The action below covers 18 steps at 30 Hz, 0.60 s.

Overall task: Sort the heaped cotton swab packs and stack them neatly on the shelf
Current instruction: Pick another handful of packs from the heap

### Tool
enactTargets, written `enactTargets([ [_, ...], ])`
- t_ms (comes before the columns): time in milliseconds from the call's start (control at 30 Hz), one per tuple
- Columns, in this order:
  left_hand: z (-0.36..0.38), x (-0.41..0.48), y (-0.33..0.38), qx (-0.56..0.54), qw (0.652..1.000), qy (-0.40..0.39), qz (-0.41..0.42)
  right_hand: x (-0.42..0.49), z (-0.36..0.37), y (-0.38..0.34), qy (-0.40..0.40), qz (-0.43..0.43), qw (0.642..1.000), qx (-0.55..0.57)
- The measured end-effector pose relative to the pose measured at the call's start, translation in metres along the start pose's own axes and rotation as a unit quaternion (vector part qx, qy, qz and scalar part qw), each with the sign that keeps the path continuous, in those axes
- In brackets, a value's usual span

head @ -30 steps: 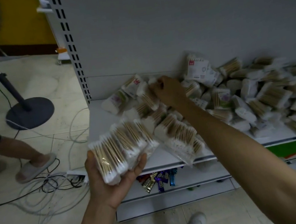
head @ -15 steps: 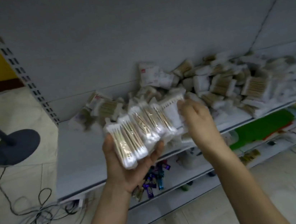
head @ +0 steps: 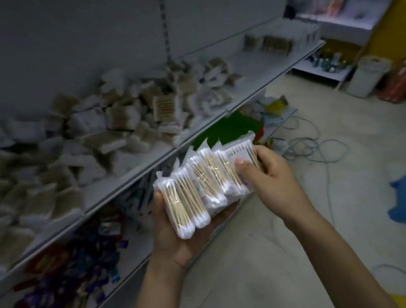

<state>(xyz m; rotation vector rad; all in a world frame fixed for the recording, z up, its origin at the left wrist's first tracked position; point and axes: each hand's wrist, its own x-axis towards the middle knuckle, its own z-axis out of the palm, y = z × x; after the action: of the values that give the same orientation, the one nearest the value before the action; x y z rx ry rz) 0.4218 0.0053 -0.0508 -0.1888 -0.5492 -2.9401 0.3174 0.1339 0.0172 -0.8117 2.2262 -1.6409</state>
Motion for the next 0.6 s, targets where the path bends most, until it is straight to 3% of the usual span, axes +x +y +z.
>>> enactTargets([
  [100, -0.001, 0.037, -0.032, 0.005, 0.999, 0.030, -0.011, 0.009, -0.040, 0.017, 0.020, 0.010, 1.000, 0.019],
  [167, -0.002, 0.064, -0.044, 0.074, 0.995, 0.054, -0.025, 0.021, -0.061, 0.029, 0.042, 0.007, 0.999, 0.013],
  [367, -0.009, 0.157, -0.063, 0.012, 0.997, -0.047, -0.052, 0.079, -0.121, 0.066, 0.072, 0.006, 0.997, -0.003],
  [467, -0.025, 0.221, -0.070, -0.050, 0.993, -0.091, -0.051, 0.132, -0.154, 0.079, 0.120, -0.012, 0.990, -0.074],
  [600, -0.042, 0.328, -0.075, -0.068, 0.993, -0.074, -0.060, 0.217, -0.199, 0.092, 0.157, -0.022, 0.977, -0.142],
])
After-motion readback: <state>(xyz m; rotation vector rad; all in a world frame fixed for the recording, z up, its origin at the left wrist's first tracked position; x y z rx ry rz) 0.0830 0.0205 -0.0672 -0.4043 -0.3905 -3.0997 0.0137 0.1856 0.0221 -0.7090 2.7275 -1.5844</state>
